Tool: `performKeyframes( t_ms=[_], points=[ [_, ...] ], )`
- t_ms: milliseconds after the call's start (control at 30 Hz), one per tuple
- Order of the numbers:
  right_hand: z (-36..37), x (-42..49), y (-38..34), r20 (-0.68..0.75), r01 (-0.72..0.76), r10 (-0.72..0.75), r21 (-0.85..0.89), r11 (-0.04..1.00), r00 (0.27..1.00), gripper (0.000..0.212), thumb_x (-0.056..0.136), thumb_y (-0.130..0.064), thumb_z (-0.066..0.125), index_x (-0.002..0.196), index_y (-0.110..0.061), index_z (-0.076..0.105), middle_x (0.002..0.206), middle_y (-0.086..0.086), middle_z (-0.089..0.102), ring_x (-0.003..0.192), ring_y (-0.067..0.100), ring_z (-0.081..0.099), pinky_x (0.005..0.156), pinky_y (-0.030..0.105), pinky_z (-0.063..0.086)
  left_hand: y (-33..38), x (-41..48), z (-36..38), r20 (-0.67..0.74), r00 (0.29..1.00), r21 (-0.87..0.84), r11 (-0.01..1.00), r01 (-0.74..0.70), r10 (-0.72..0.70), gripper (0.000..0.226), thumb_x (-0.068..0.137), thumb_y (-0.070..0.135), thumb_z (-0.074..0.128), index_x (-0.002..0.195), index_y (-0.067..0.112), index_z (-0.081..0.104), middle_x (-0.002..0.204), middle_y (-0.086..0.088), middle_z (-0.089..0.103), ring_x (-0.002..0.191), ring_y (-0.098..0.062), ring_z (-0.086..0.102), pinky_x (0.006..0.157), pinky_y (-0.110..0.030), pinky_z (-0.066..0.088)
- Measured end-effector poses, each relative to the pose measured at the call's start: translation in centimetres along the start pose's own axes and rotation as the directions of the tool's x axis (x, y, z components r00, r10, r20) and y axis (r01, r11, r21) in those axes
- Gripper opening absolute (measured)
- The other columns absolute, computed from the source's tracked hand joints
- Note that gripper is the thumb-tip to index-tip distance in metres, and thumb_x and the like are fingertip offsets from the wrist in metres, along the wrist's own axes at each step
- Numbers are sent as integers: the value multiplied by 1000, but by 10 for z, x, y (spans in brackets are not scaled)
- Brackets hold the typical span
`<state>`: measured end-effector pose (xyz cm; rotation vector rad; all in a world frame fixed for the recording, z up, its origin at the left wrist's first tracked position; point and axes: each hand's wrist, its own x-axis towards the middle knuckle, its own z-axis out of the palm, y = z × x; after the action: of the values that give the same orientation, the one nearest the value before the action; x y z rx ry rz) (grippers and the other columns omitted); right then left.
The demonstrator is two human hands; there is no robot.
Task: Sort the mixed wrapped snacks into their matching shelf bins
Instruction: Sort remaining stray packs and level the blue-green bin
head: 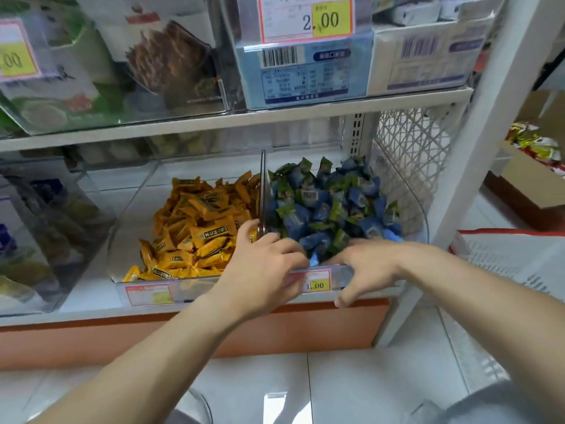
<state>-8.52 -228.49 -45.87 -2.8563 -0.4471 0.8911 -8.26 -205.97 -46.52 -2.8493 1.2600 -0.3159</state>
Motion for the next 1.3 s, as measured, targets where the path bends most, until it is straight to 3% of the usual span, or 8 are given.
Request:
performKeyframes(
  t_ms=[100, 233, 367, 533, 800, 967, 1100, 1300],
  points=[
    [-3, 9, -8, 49, 16, -19, 66, 998, 999, 46, 67, -68, 69, 103, -38, 64, 94, -13, 66, 86, 9, 60, 76, 31, 52, -4, 0, 3, -10, 1000, -24, 1000, 2, -3, 27, 83, 54, 58, 99, 39, 72, 107, 18, 69, 100, -11, 61, 108, -56, 21],
    [-5, 18, -11, 106, 33, -47, 130, 991, 993, 40, 73, -60, 72, 105, -38, 63, 100, -14, 66, 91, 6, 60, 80, 29, 50, -8, 0, 1, 11, 1000, -19, 1000, 11, -11, 26, 83, 54, 61, 100, 38, 72, 105, 17, 68, 101, -11, 60, 110, -52, 17],
    [-6, 15, -9, 79, 75, -90, 181, 981, 993, 59, 78, -55, 71, 132, -37, 54, 123, -15, 62, 109, 9, 57, 100, 34, 46, -10, 1, -3, 26, 1000, -6, 1000, 10, -10, 29, 85, 57, 59, 102, 37, 72, 108, 18, 67, 104, -10, 58, 110, -52, 15],
    [-10, 20, -12, 235, 35, -88, 219, 975, 968, 70, 78, -60, 70, 139, -36, 47, 134, -12, 55, 119, 11, 51, 108, 34, 38, -9, 4, -2, 68, 997, -4, 1000, 20, -20, 36, 89, 59, 53, 106, 34, 72, 120, 19, 64, 112, -10, 53, 109, -53, 20],
    [-13, 33, -17, 119, -28, 23, 41, 999, 993, 92, 73, -77, 60, 148, -27, 40, 152, -6, 42, 134, 16, 43, 99, 30, 34, -9, 2, 1, 59, 998, -82, 996, 32, -27, 37, 89, 56, 50, 112, 34, 69, 121, 18, 62, 111, -10, 51, 101, -40, 37],
    [-10, 32, -16, 191, -79, 80, -17, 997, 978, 91, 66, -85, 54, 140, -32, 50, 137, -7, 55, 104, 13, 48, 87, 32, 39, -12, 1, 2, 51, 999, -97, 995, 11, -6, 37, 89, 56, 50, 112, 34, 69, 122, 18, 62, 111, -10, 51, 101, -40, 38],
    [-5, 25, -10, -19, 1, 0, 23, 1000, 1000, 75, 61, -87, 55, 113, -34, 64, 87, -22, 58, 78, 1, 53, 70, 30, 47, -12, 2, 2, 71, 997, -99, 995, 16, -9, 39, 90, 57, 49, 115, 35, 68, 125, 19, 60, 114, -9, 48, 102, -38, 35],
    [7, 9, 14, -400, 202, -63, 315, 927, 914, 47, 60, -73, 72, 88, -36, 62, 90, -20, 64, 84, -1, 59, 71, 30, 48, -14, 3, 2, 84, 996, -107, 994, 23, -14, 37, 90, 59, 49, 113, 36, 67, 120, 18, 60, 112, -9, 48, 101, -38, 35]
  ],
)
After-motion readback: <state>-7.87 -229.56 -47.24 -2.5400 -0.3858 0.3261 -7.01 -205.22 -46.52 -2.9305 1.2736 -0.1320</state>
